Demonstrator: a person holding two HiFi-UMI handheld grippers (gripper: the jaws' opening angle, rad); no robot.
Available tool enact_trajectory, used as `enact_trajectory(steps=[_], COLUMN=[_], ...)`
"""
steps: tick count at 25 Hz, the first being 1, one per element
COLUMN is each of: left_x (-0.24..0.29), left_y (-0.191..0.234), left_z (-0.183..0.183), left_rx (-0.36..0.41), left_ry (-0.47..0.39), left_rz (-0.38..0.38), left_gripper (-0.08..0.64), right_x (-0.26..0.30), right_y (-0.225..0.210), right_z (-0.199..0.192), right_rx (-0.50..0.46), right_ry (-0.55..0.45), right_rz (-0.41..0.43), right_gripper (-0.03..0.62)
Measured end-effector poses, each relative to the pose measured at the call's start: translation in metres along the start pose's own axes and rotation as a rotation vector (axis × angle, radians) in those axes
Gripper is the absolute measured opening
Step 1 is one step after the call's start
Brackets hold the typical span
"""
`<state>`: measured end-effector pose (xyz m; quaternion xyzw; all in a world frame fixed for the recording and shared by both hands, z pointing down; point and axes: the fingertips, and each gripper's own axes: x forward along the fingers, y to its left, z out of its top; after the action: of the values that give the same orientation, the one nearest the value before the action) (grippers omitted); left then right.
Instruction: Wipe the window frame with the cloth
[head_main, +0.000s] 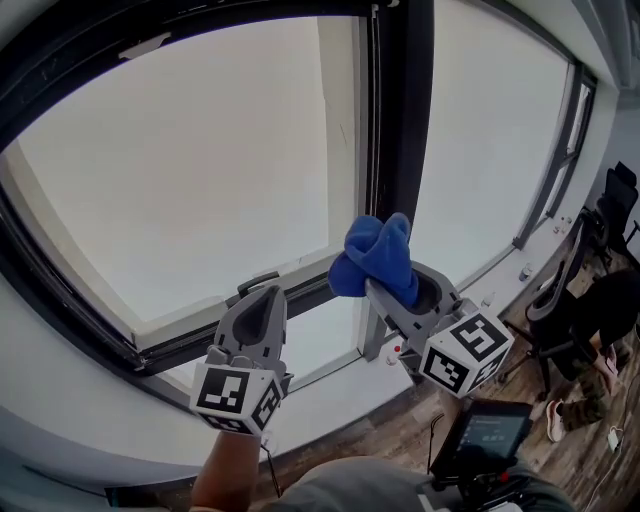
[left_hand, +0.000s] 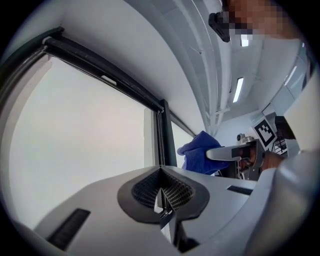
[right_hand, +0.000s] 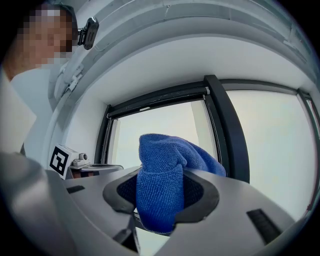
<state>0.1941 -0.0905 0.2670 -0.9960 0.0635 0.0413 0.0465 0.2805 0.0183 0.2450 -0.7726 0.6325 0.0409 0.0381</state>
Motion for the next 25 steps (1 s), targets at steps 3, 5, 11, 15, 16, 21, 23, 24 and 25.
enact_trajectory(steps=[3,5,11,15,16,21,23,24,25], left_x=[0.022,0.036,0.079,0.098,0.104,0.13,0.142,0.148,0.154], left_y=[0.001,0.005,0.027,0.051,0.057,0.082,0.084,0.084,0.085], left_z=[0.005,0.008,0.027,0.049,0.056,0.085,0.094,0.098,0.103], left_rx=[0.017,0.0,-0.008,0.051,0.053,0.045,0.059,0.085,0.108], left_ry=[0.003,0.003,-0.055,-0.074,-0.091,-0.155,-0.165,-0.166,-0.17], left_rz=[-0.004,-0.021,-0.102,-0.14,-0.144,-0.152,-0.158,-0.16,-0.16], left_gripper=[0.009,0.009,0.009,0.009,0.009,0.009,0.009,0.009,0.009], right_x=[0.017,0.031,0.074,0.105,0.114,0.156,0.17,0.177,0.183], right_y=[-0.017,-0.025,-0.046,-0.056,-0.059,-0.077,-0.088,-0.093,-0.098], right_z=[0.009,0.015,0.053,0.082,0.089,0.121,0.134,0.141,0.148], right_rx=[-0.025,-0.038,-0.132,-0.224,-0.254,-0.378,-0.419,-0.44,-0.463], right_ry=[-0.013,-0.022,-0.057,-0.071,-0.066,-0.044,-0.034,-0.03,-0.027], right_rz=[0.027,0.036,-0.001,-0.054,-0.064,-0.087,-0.096,-0.099,-0.101], right_gripper=[0.17,0.17,0.17,0.17,0.17,0.17,0.17,0.17,0.17])
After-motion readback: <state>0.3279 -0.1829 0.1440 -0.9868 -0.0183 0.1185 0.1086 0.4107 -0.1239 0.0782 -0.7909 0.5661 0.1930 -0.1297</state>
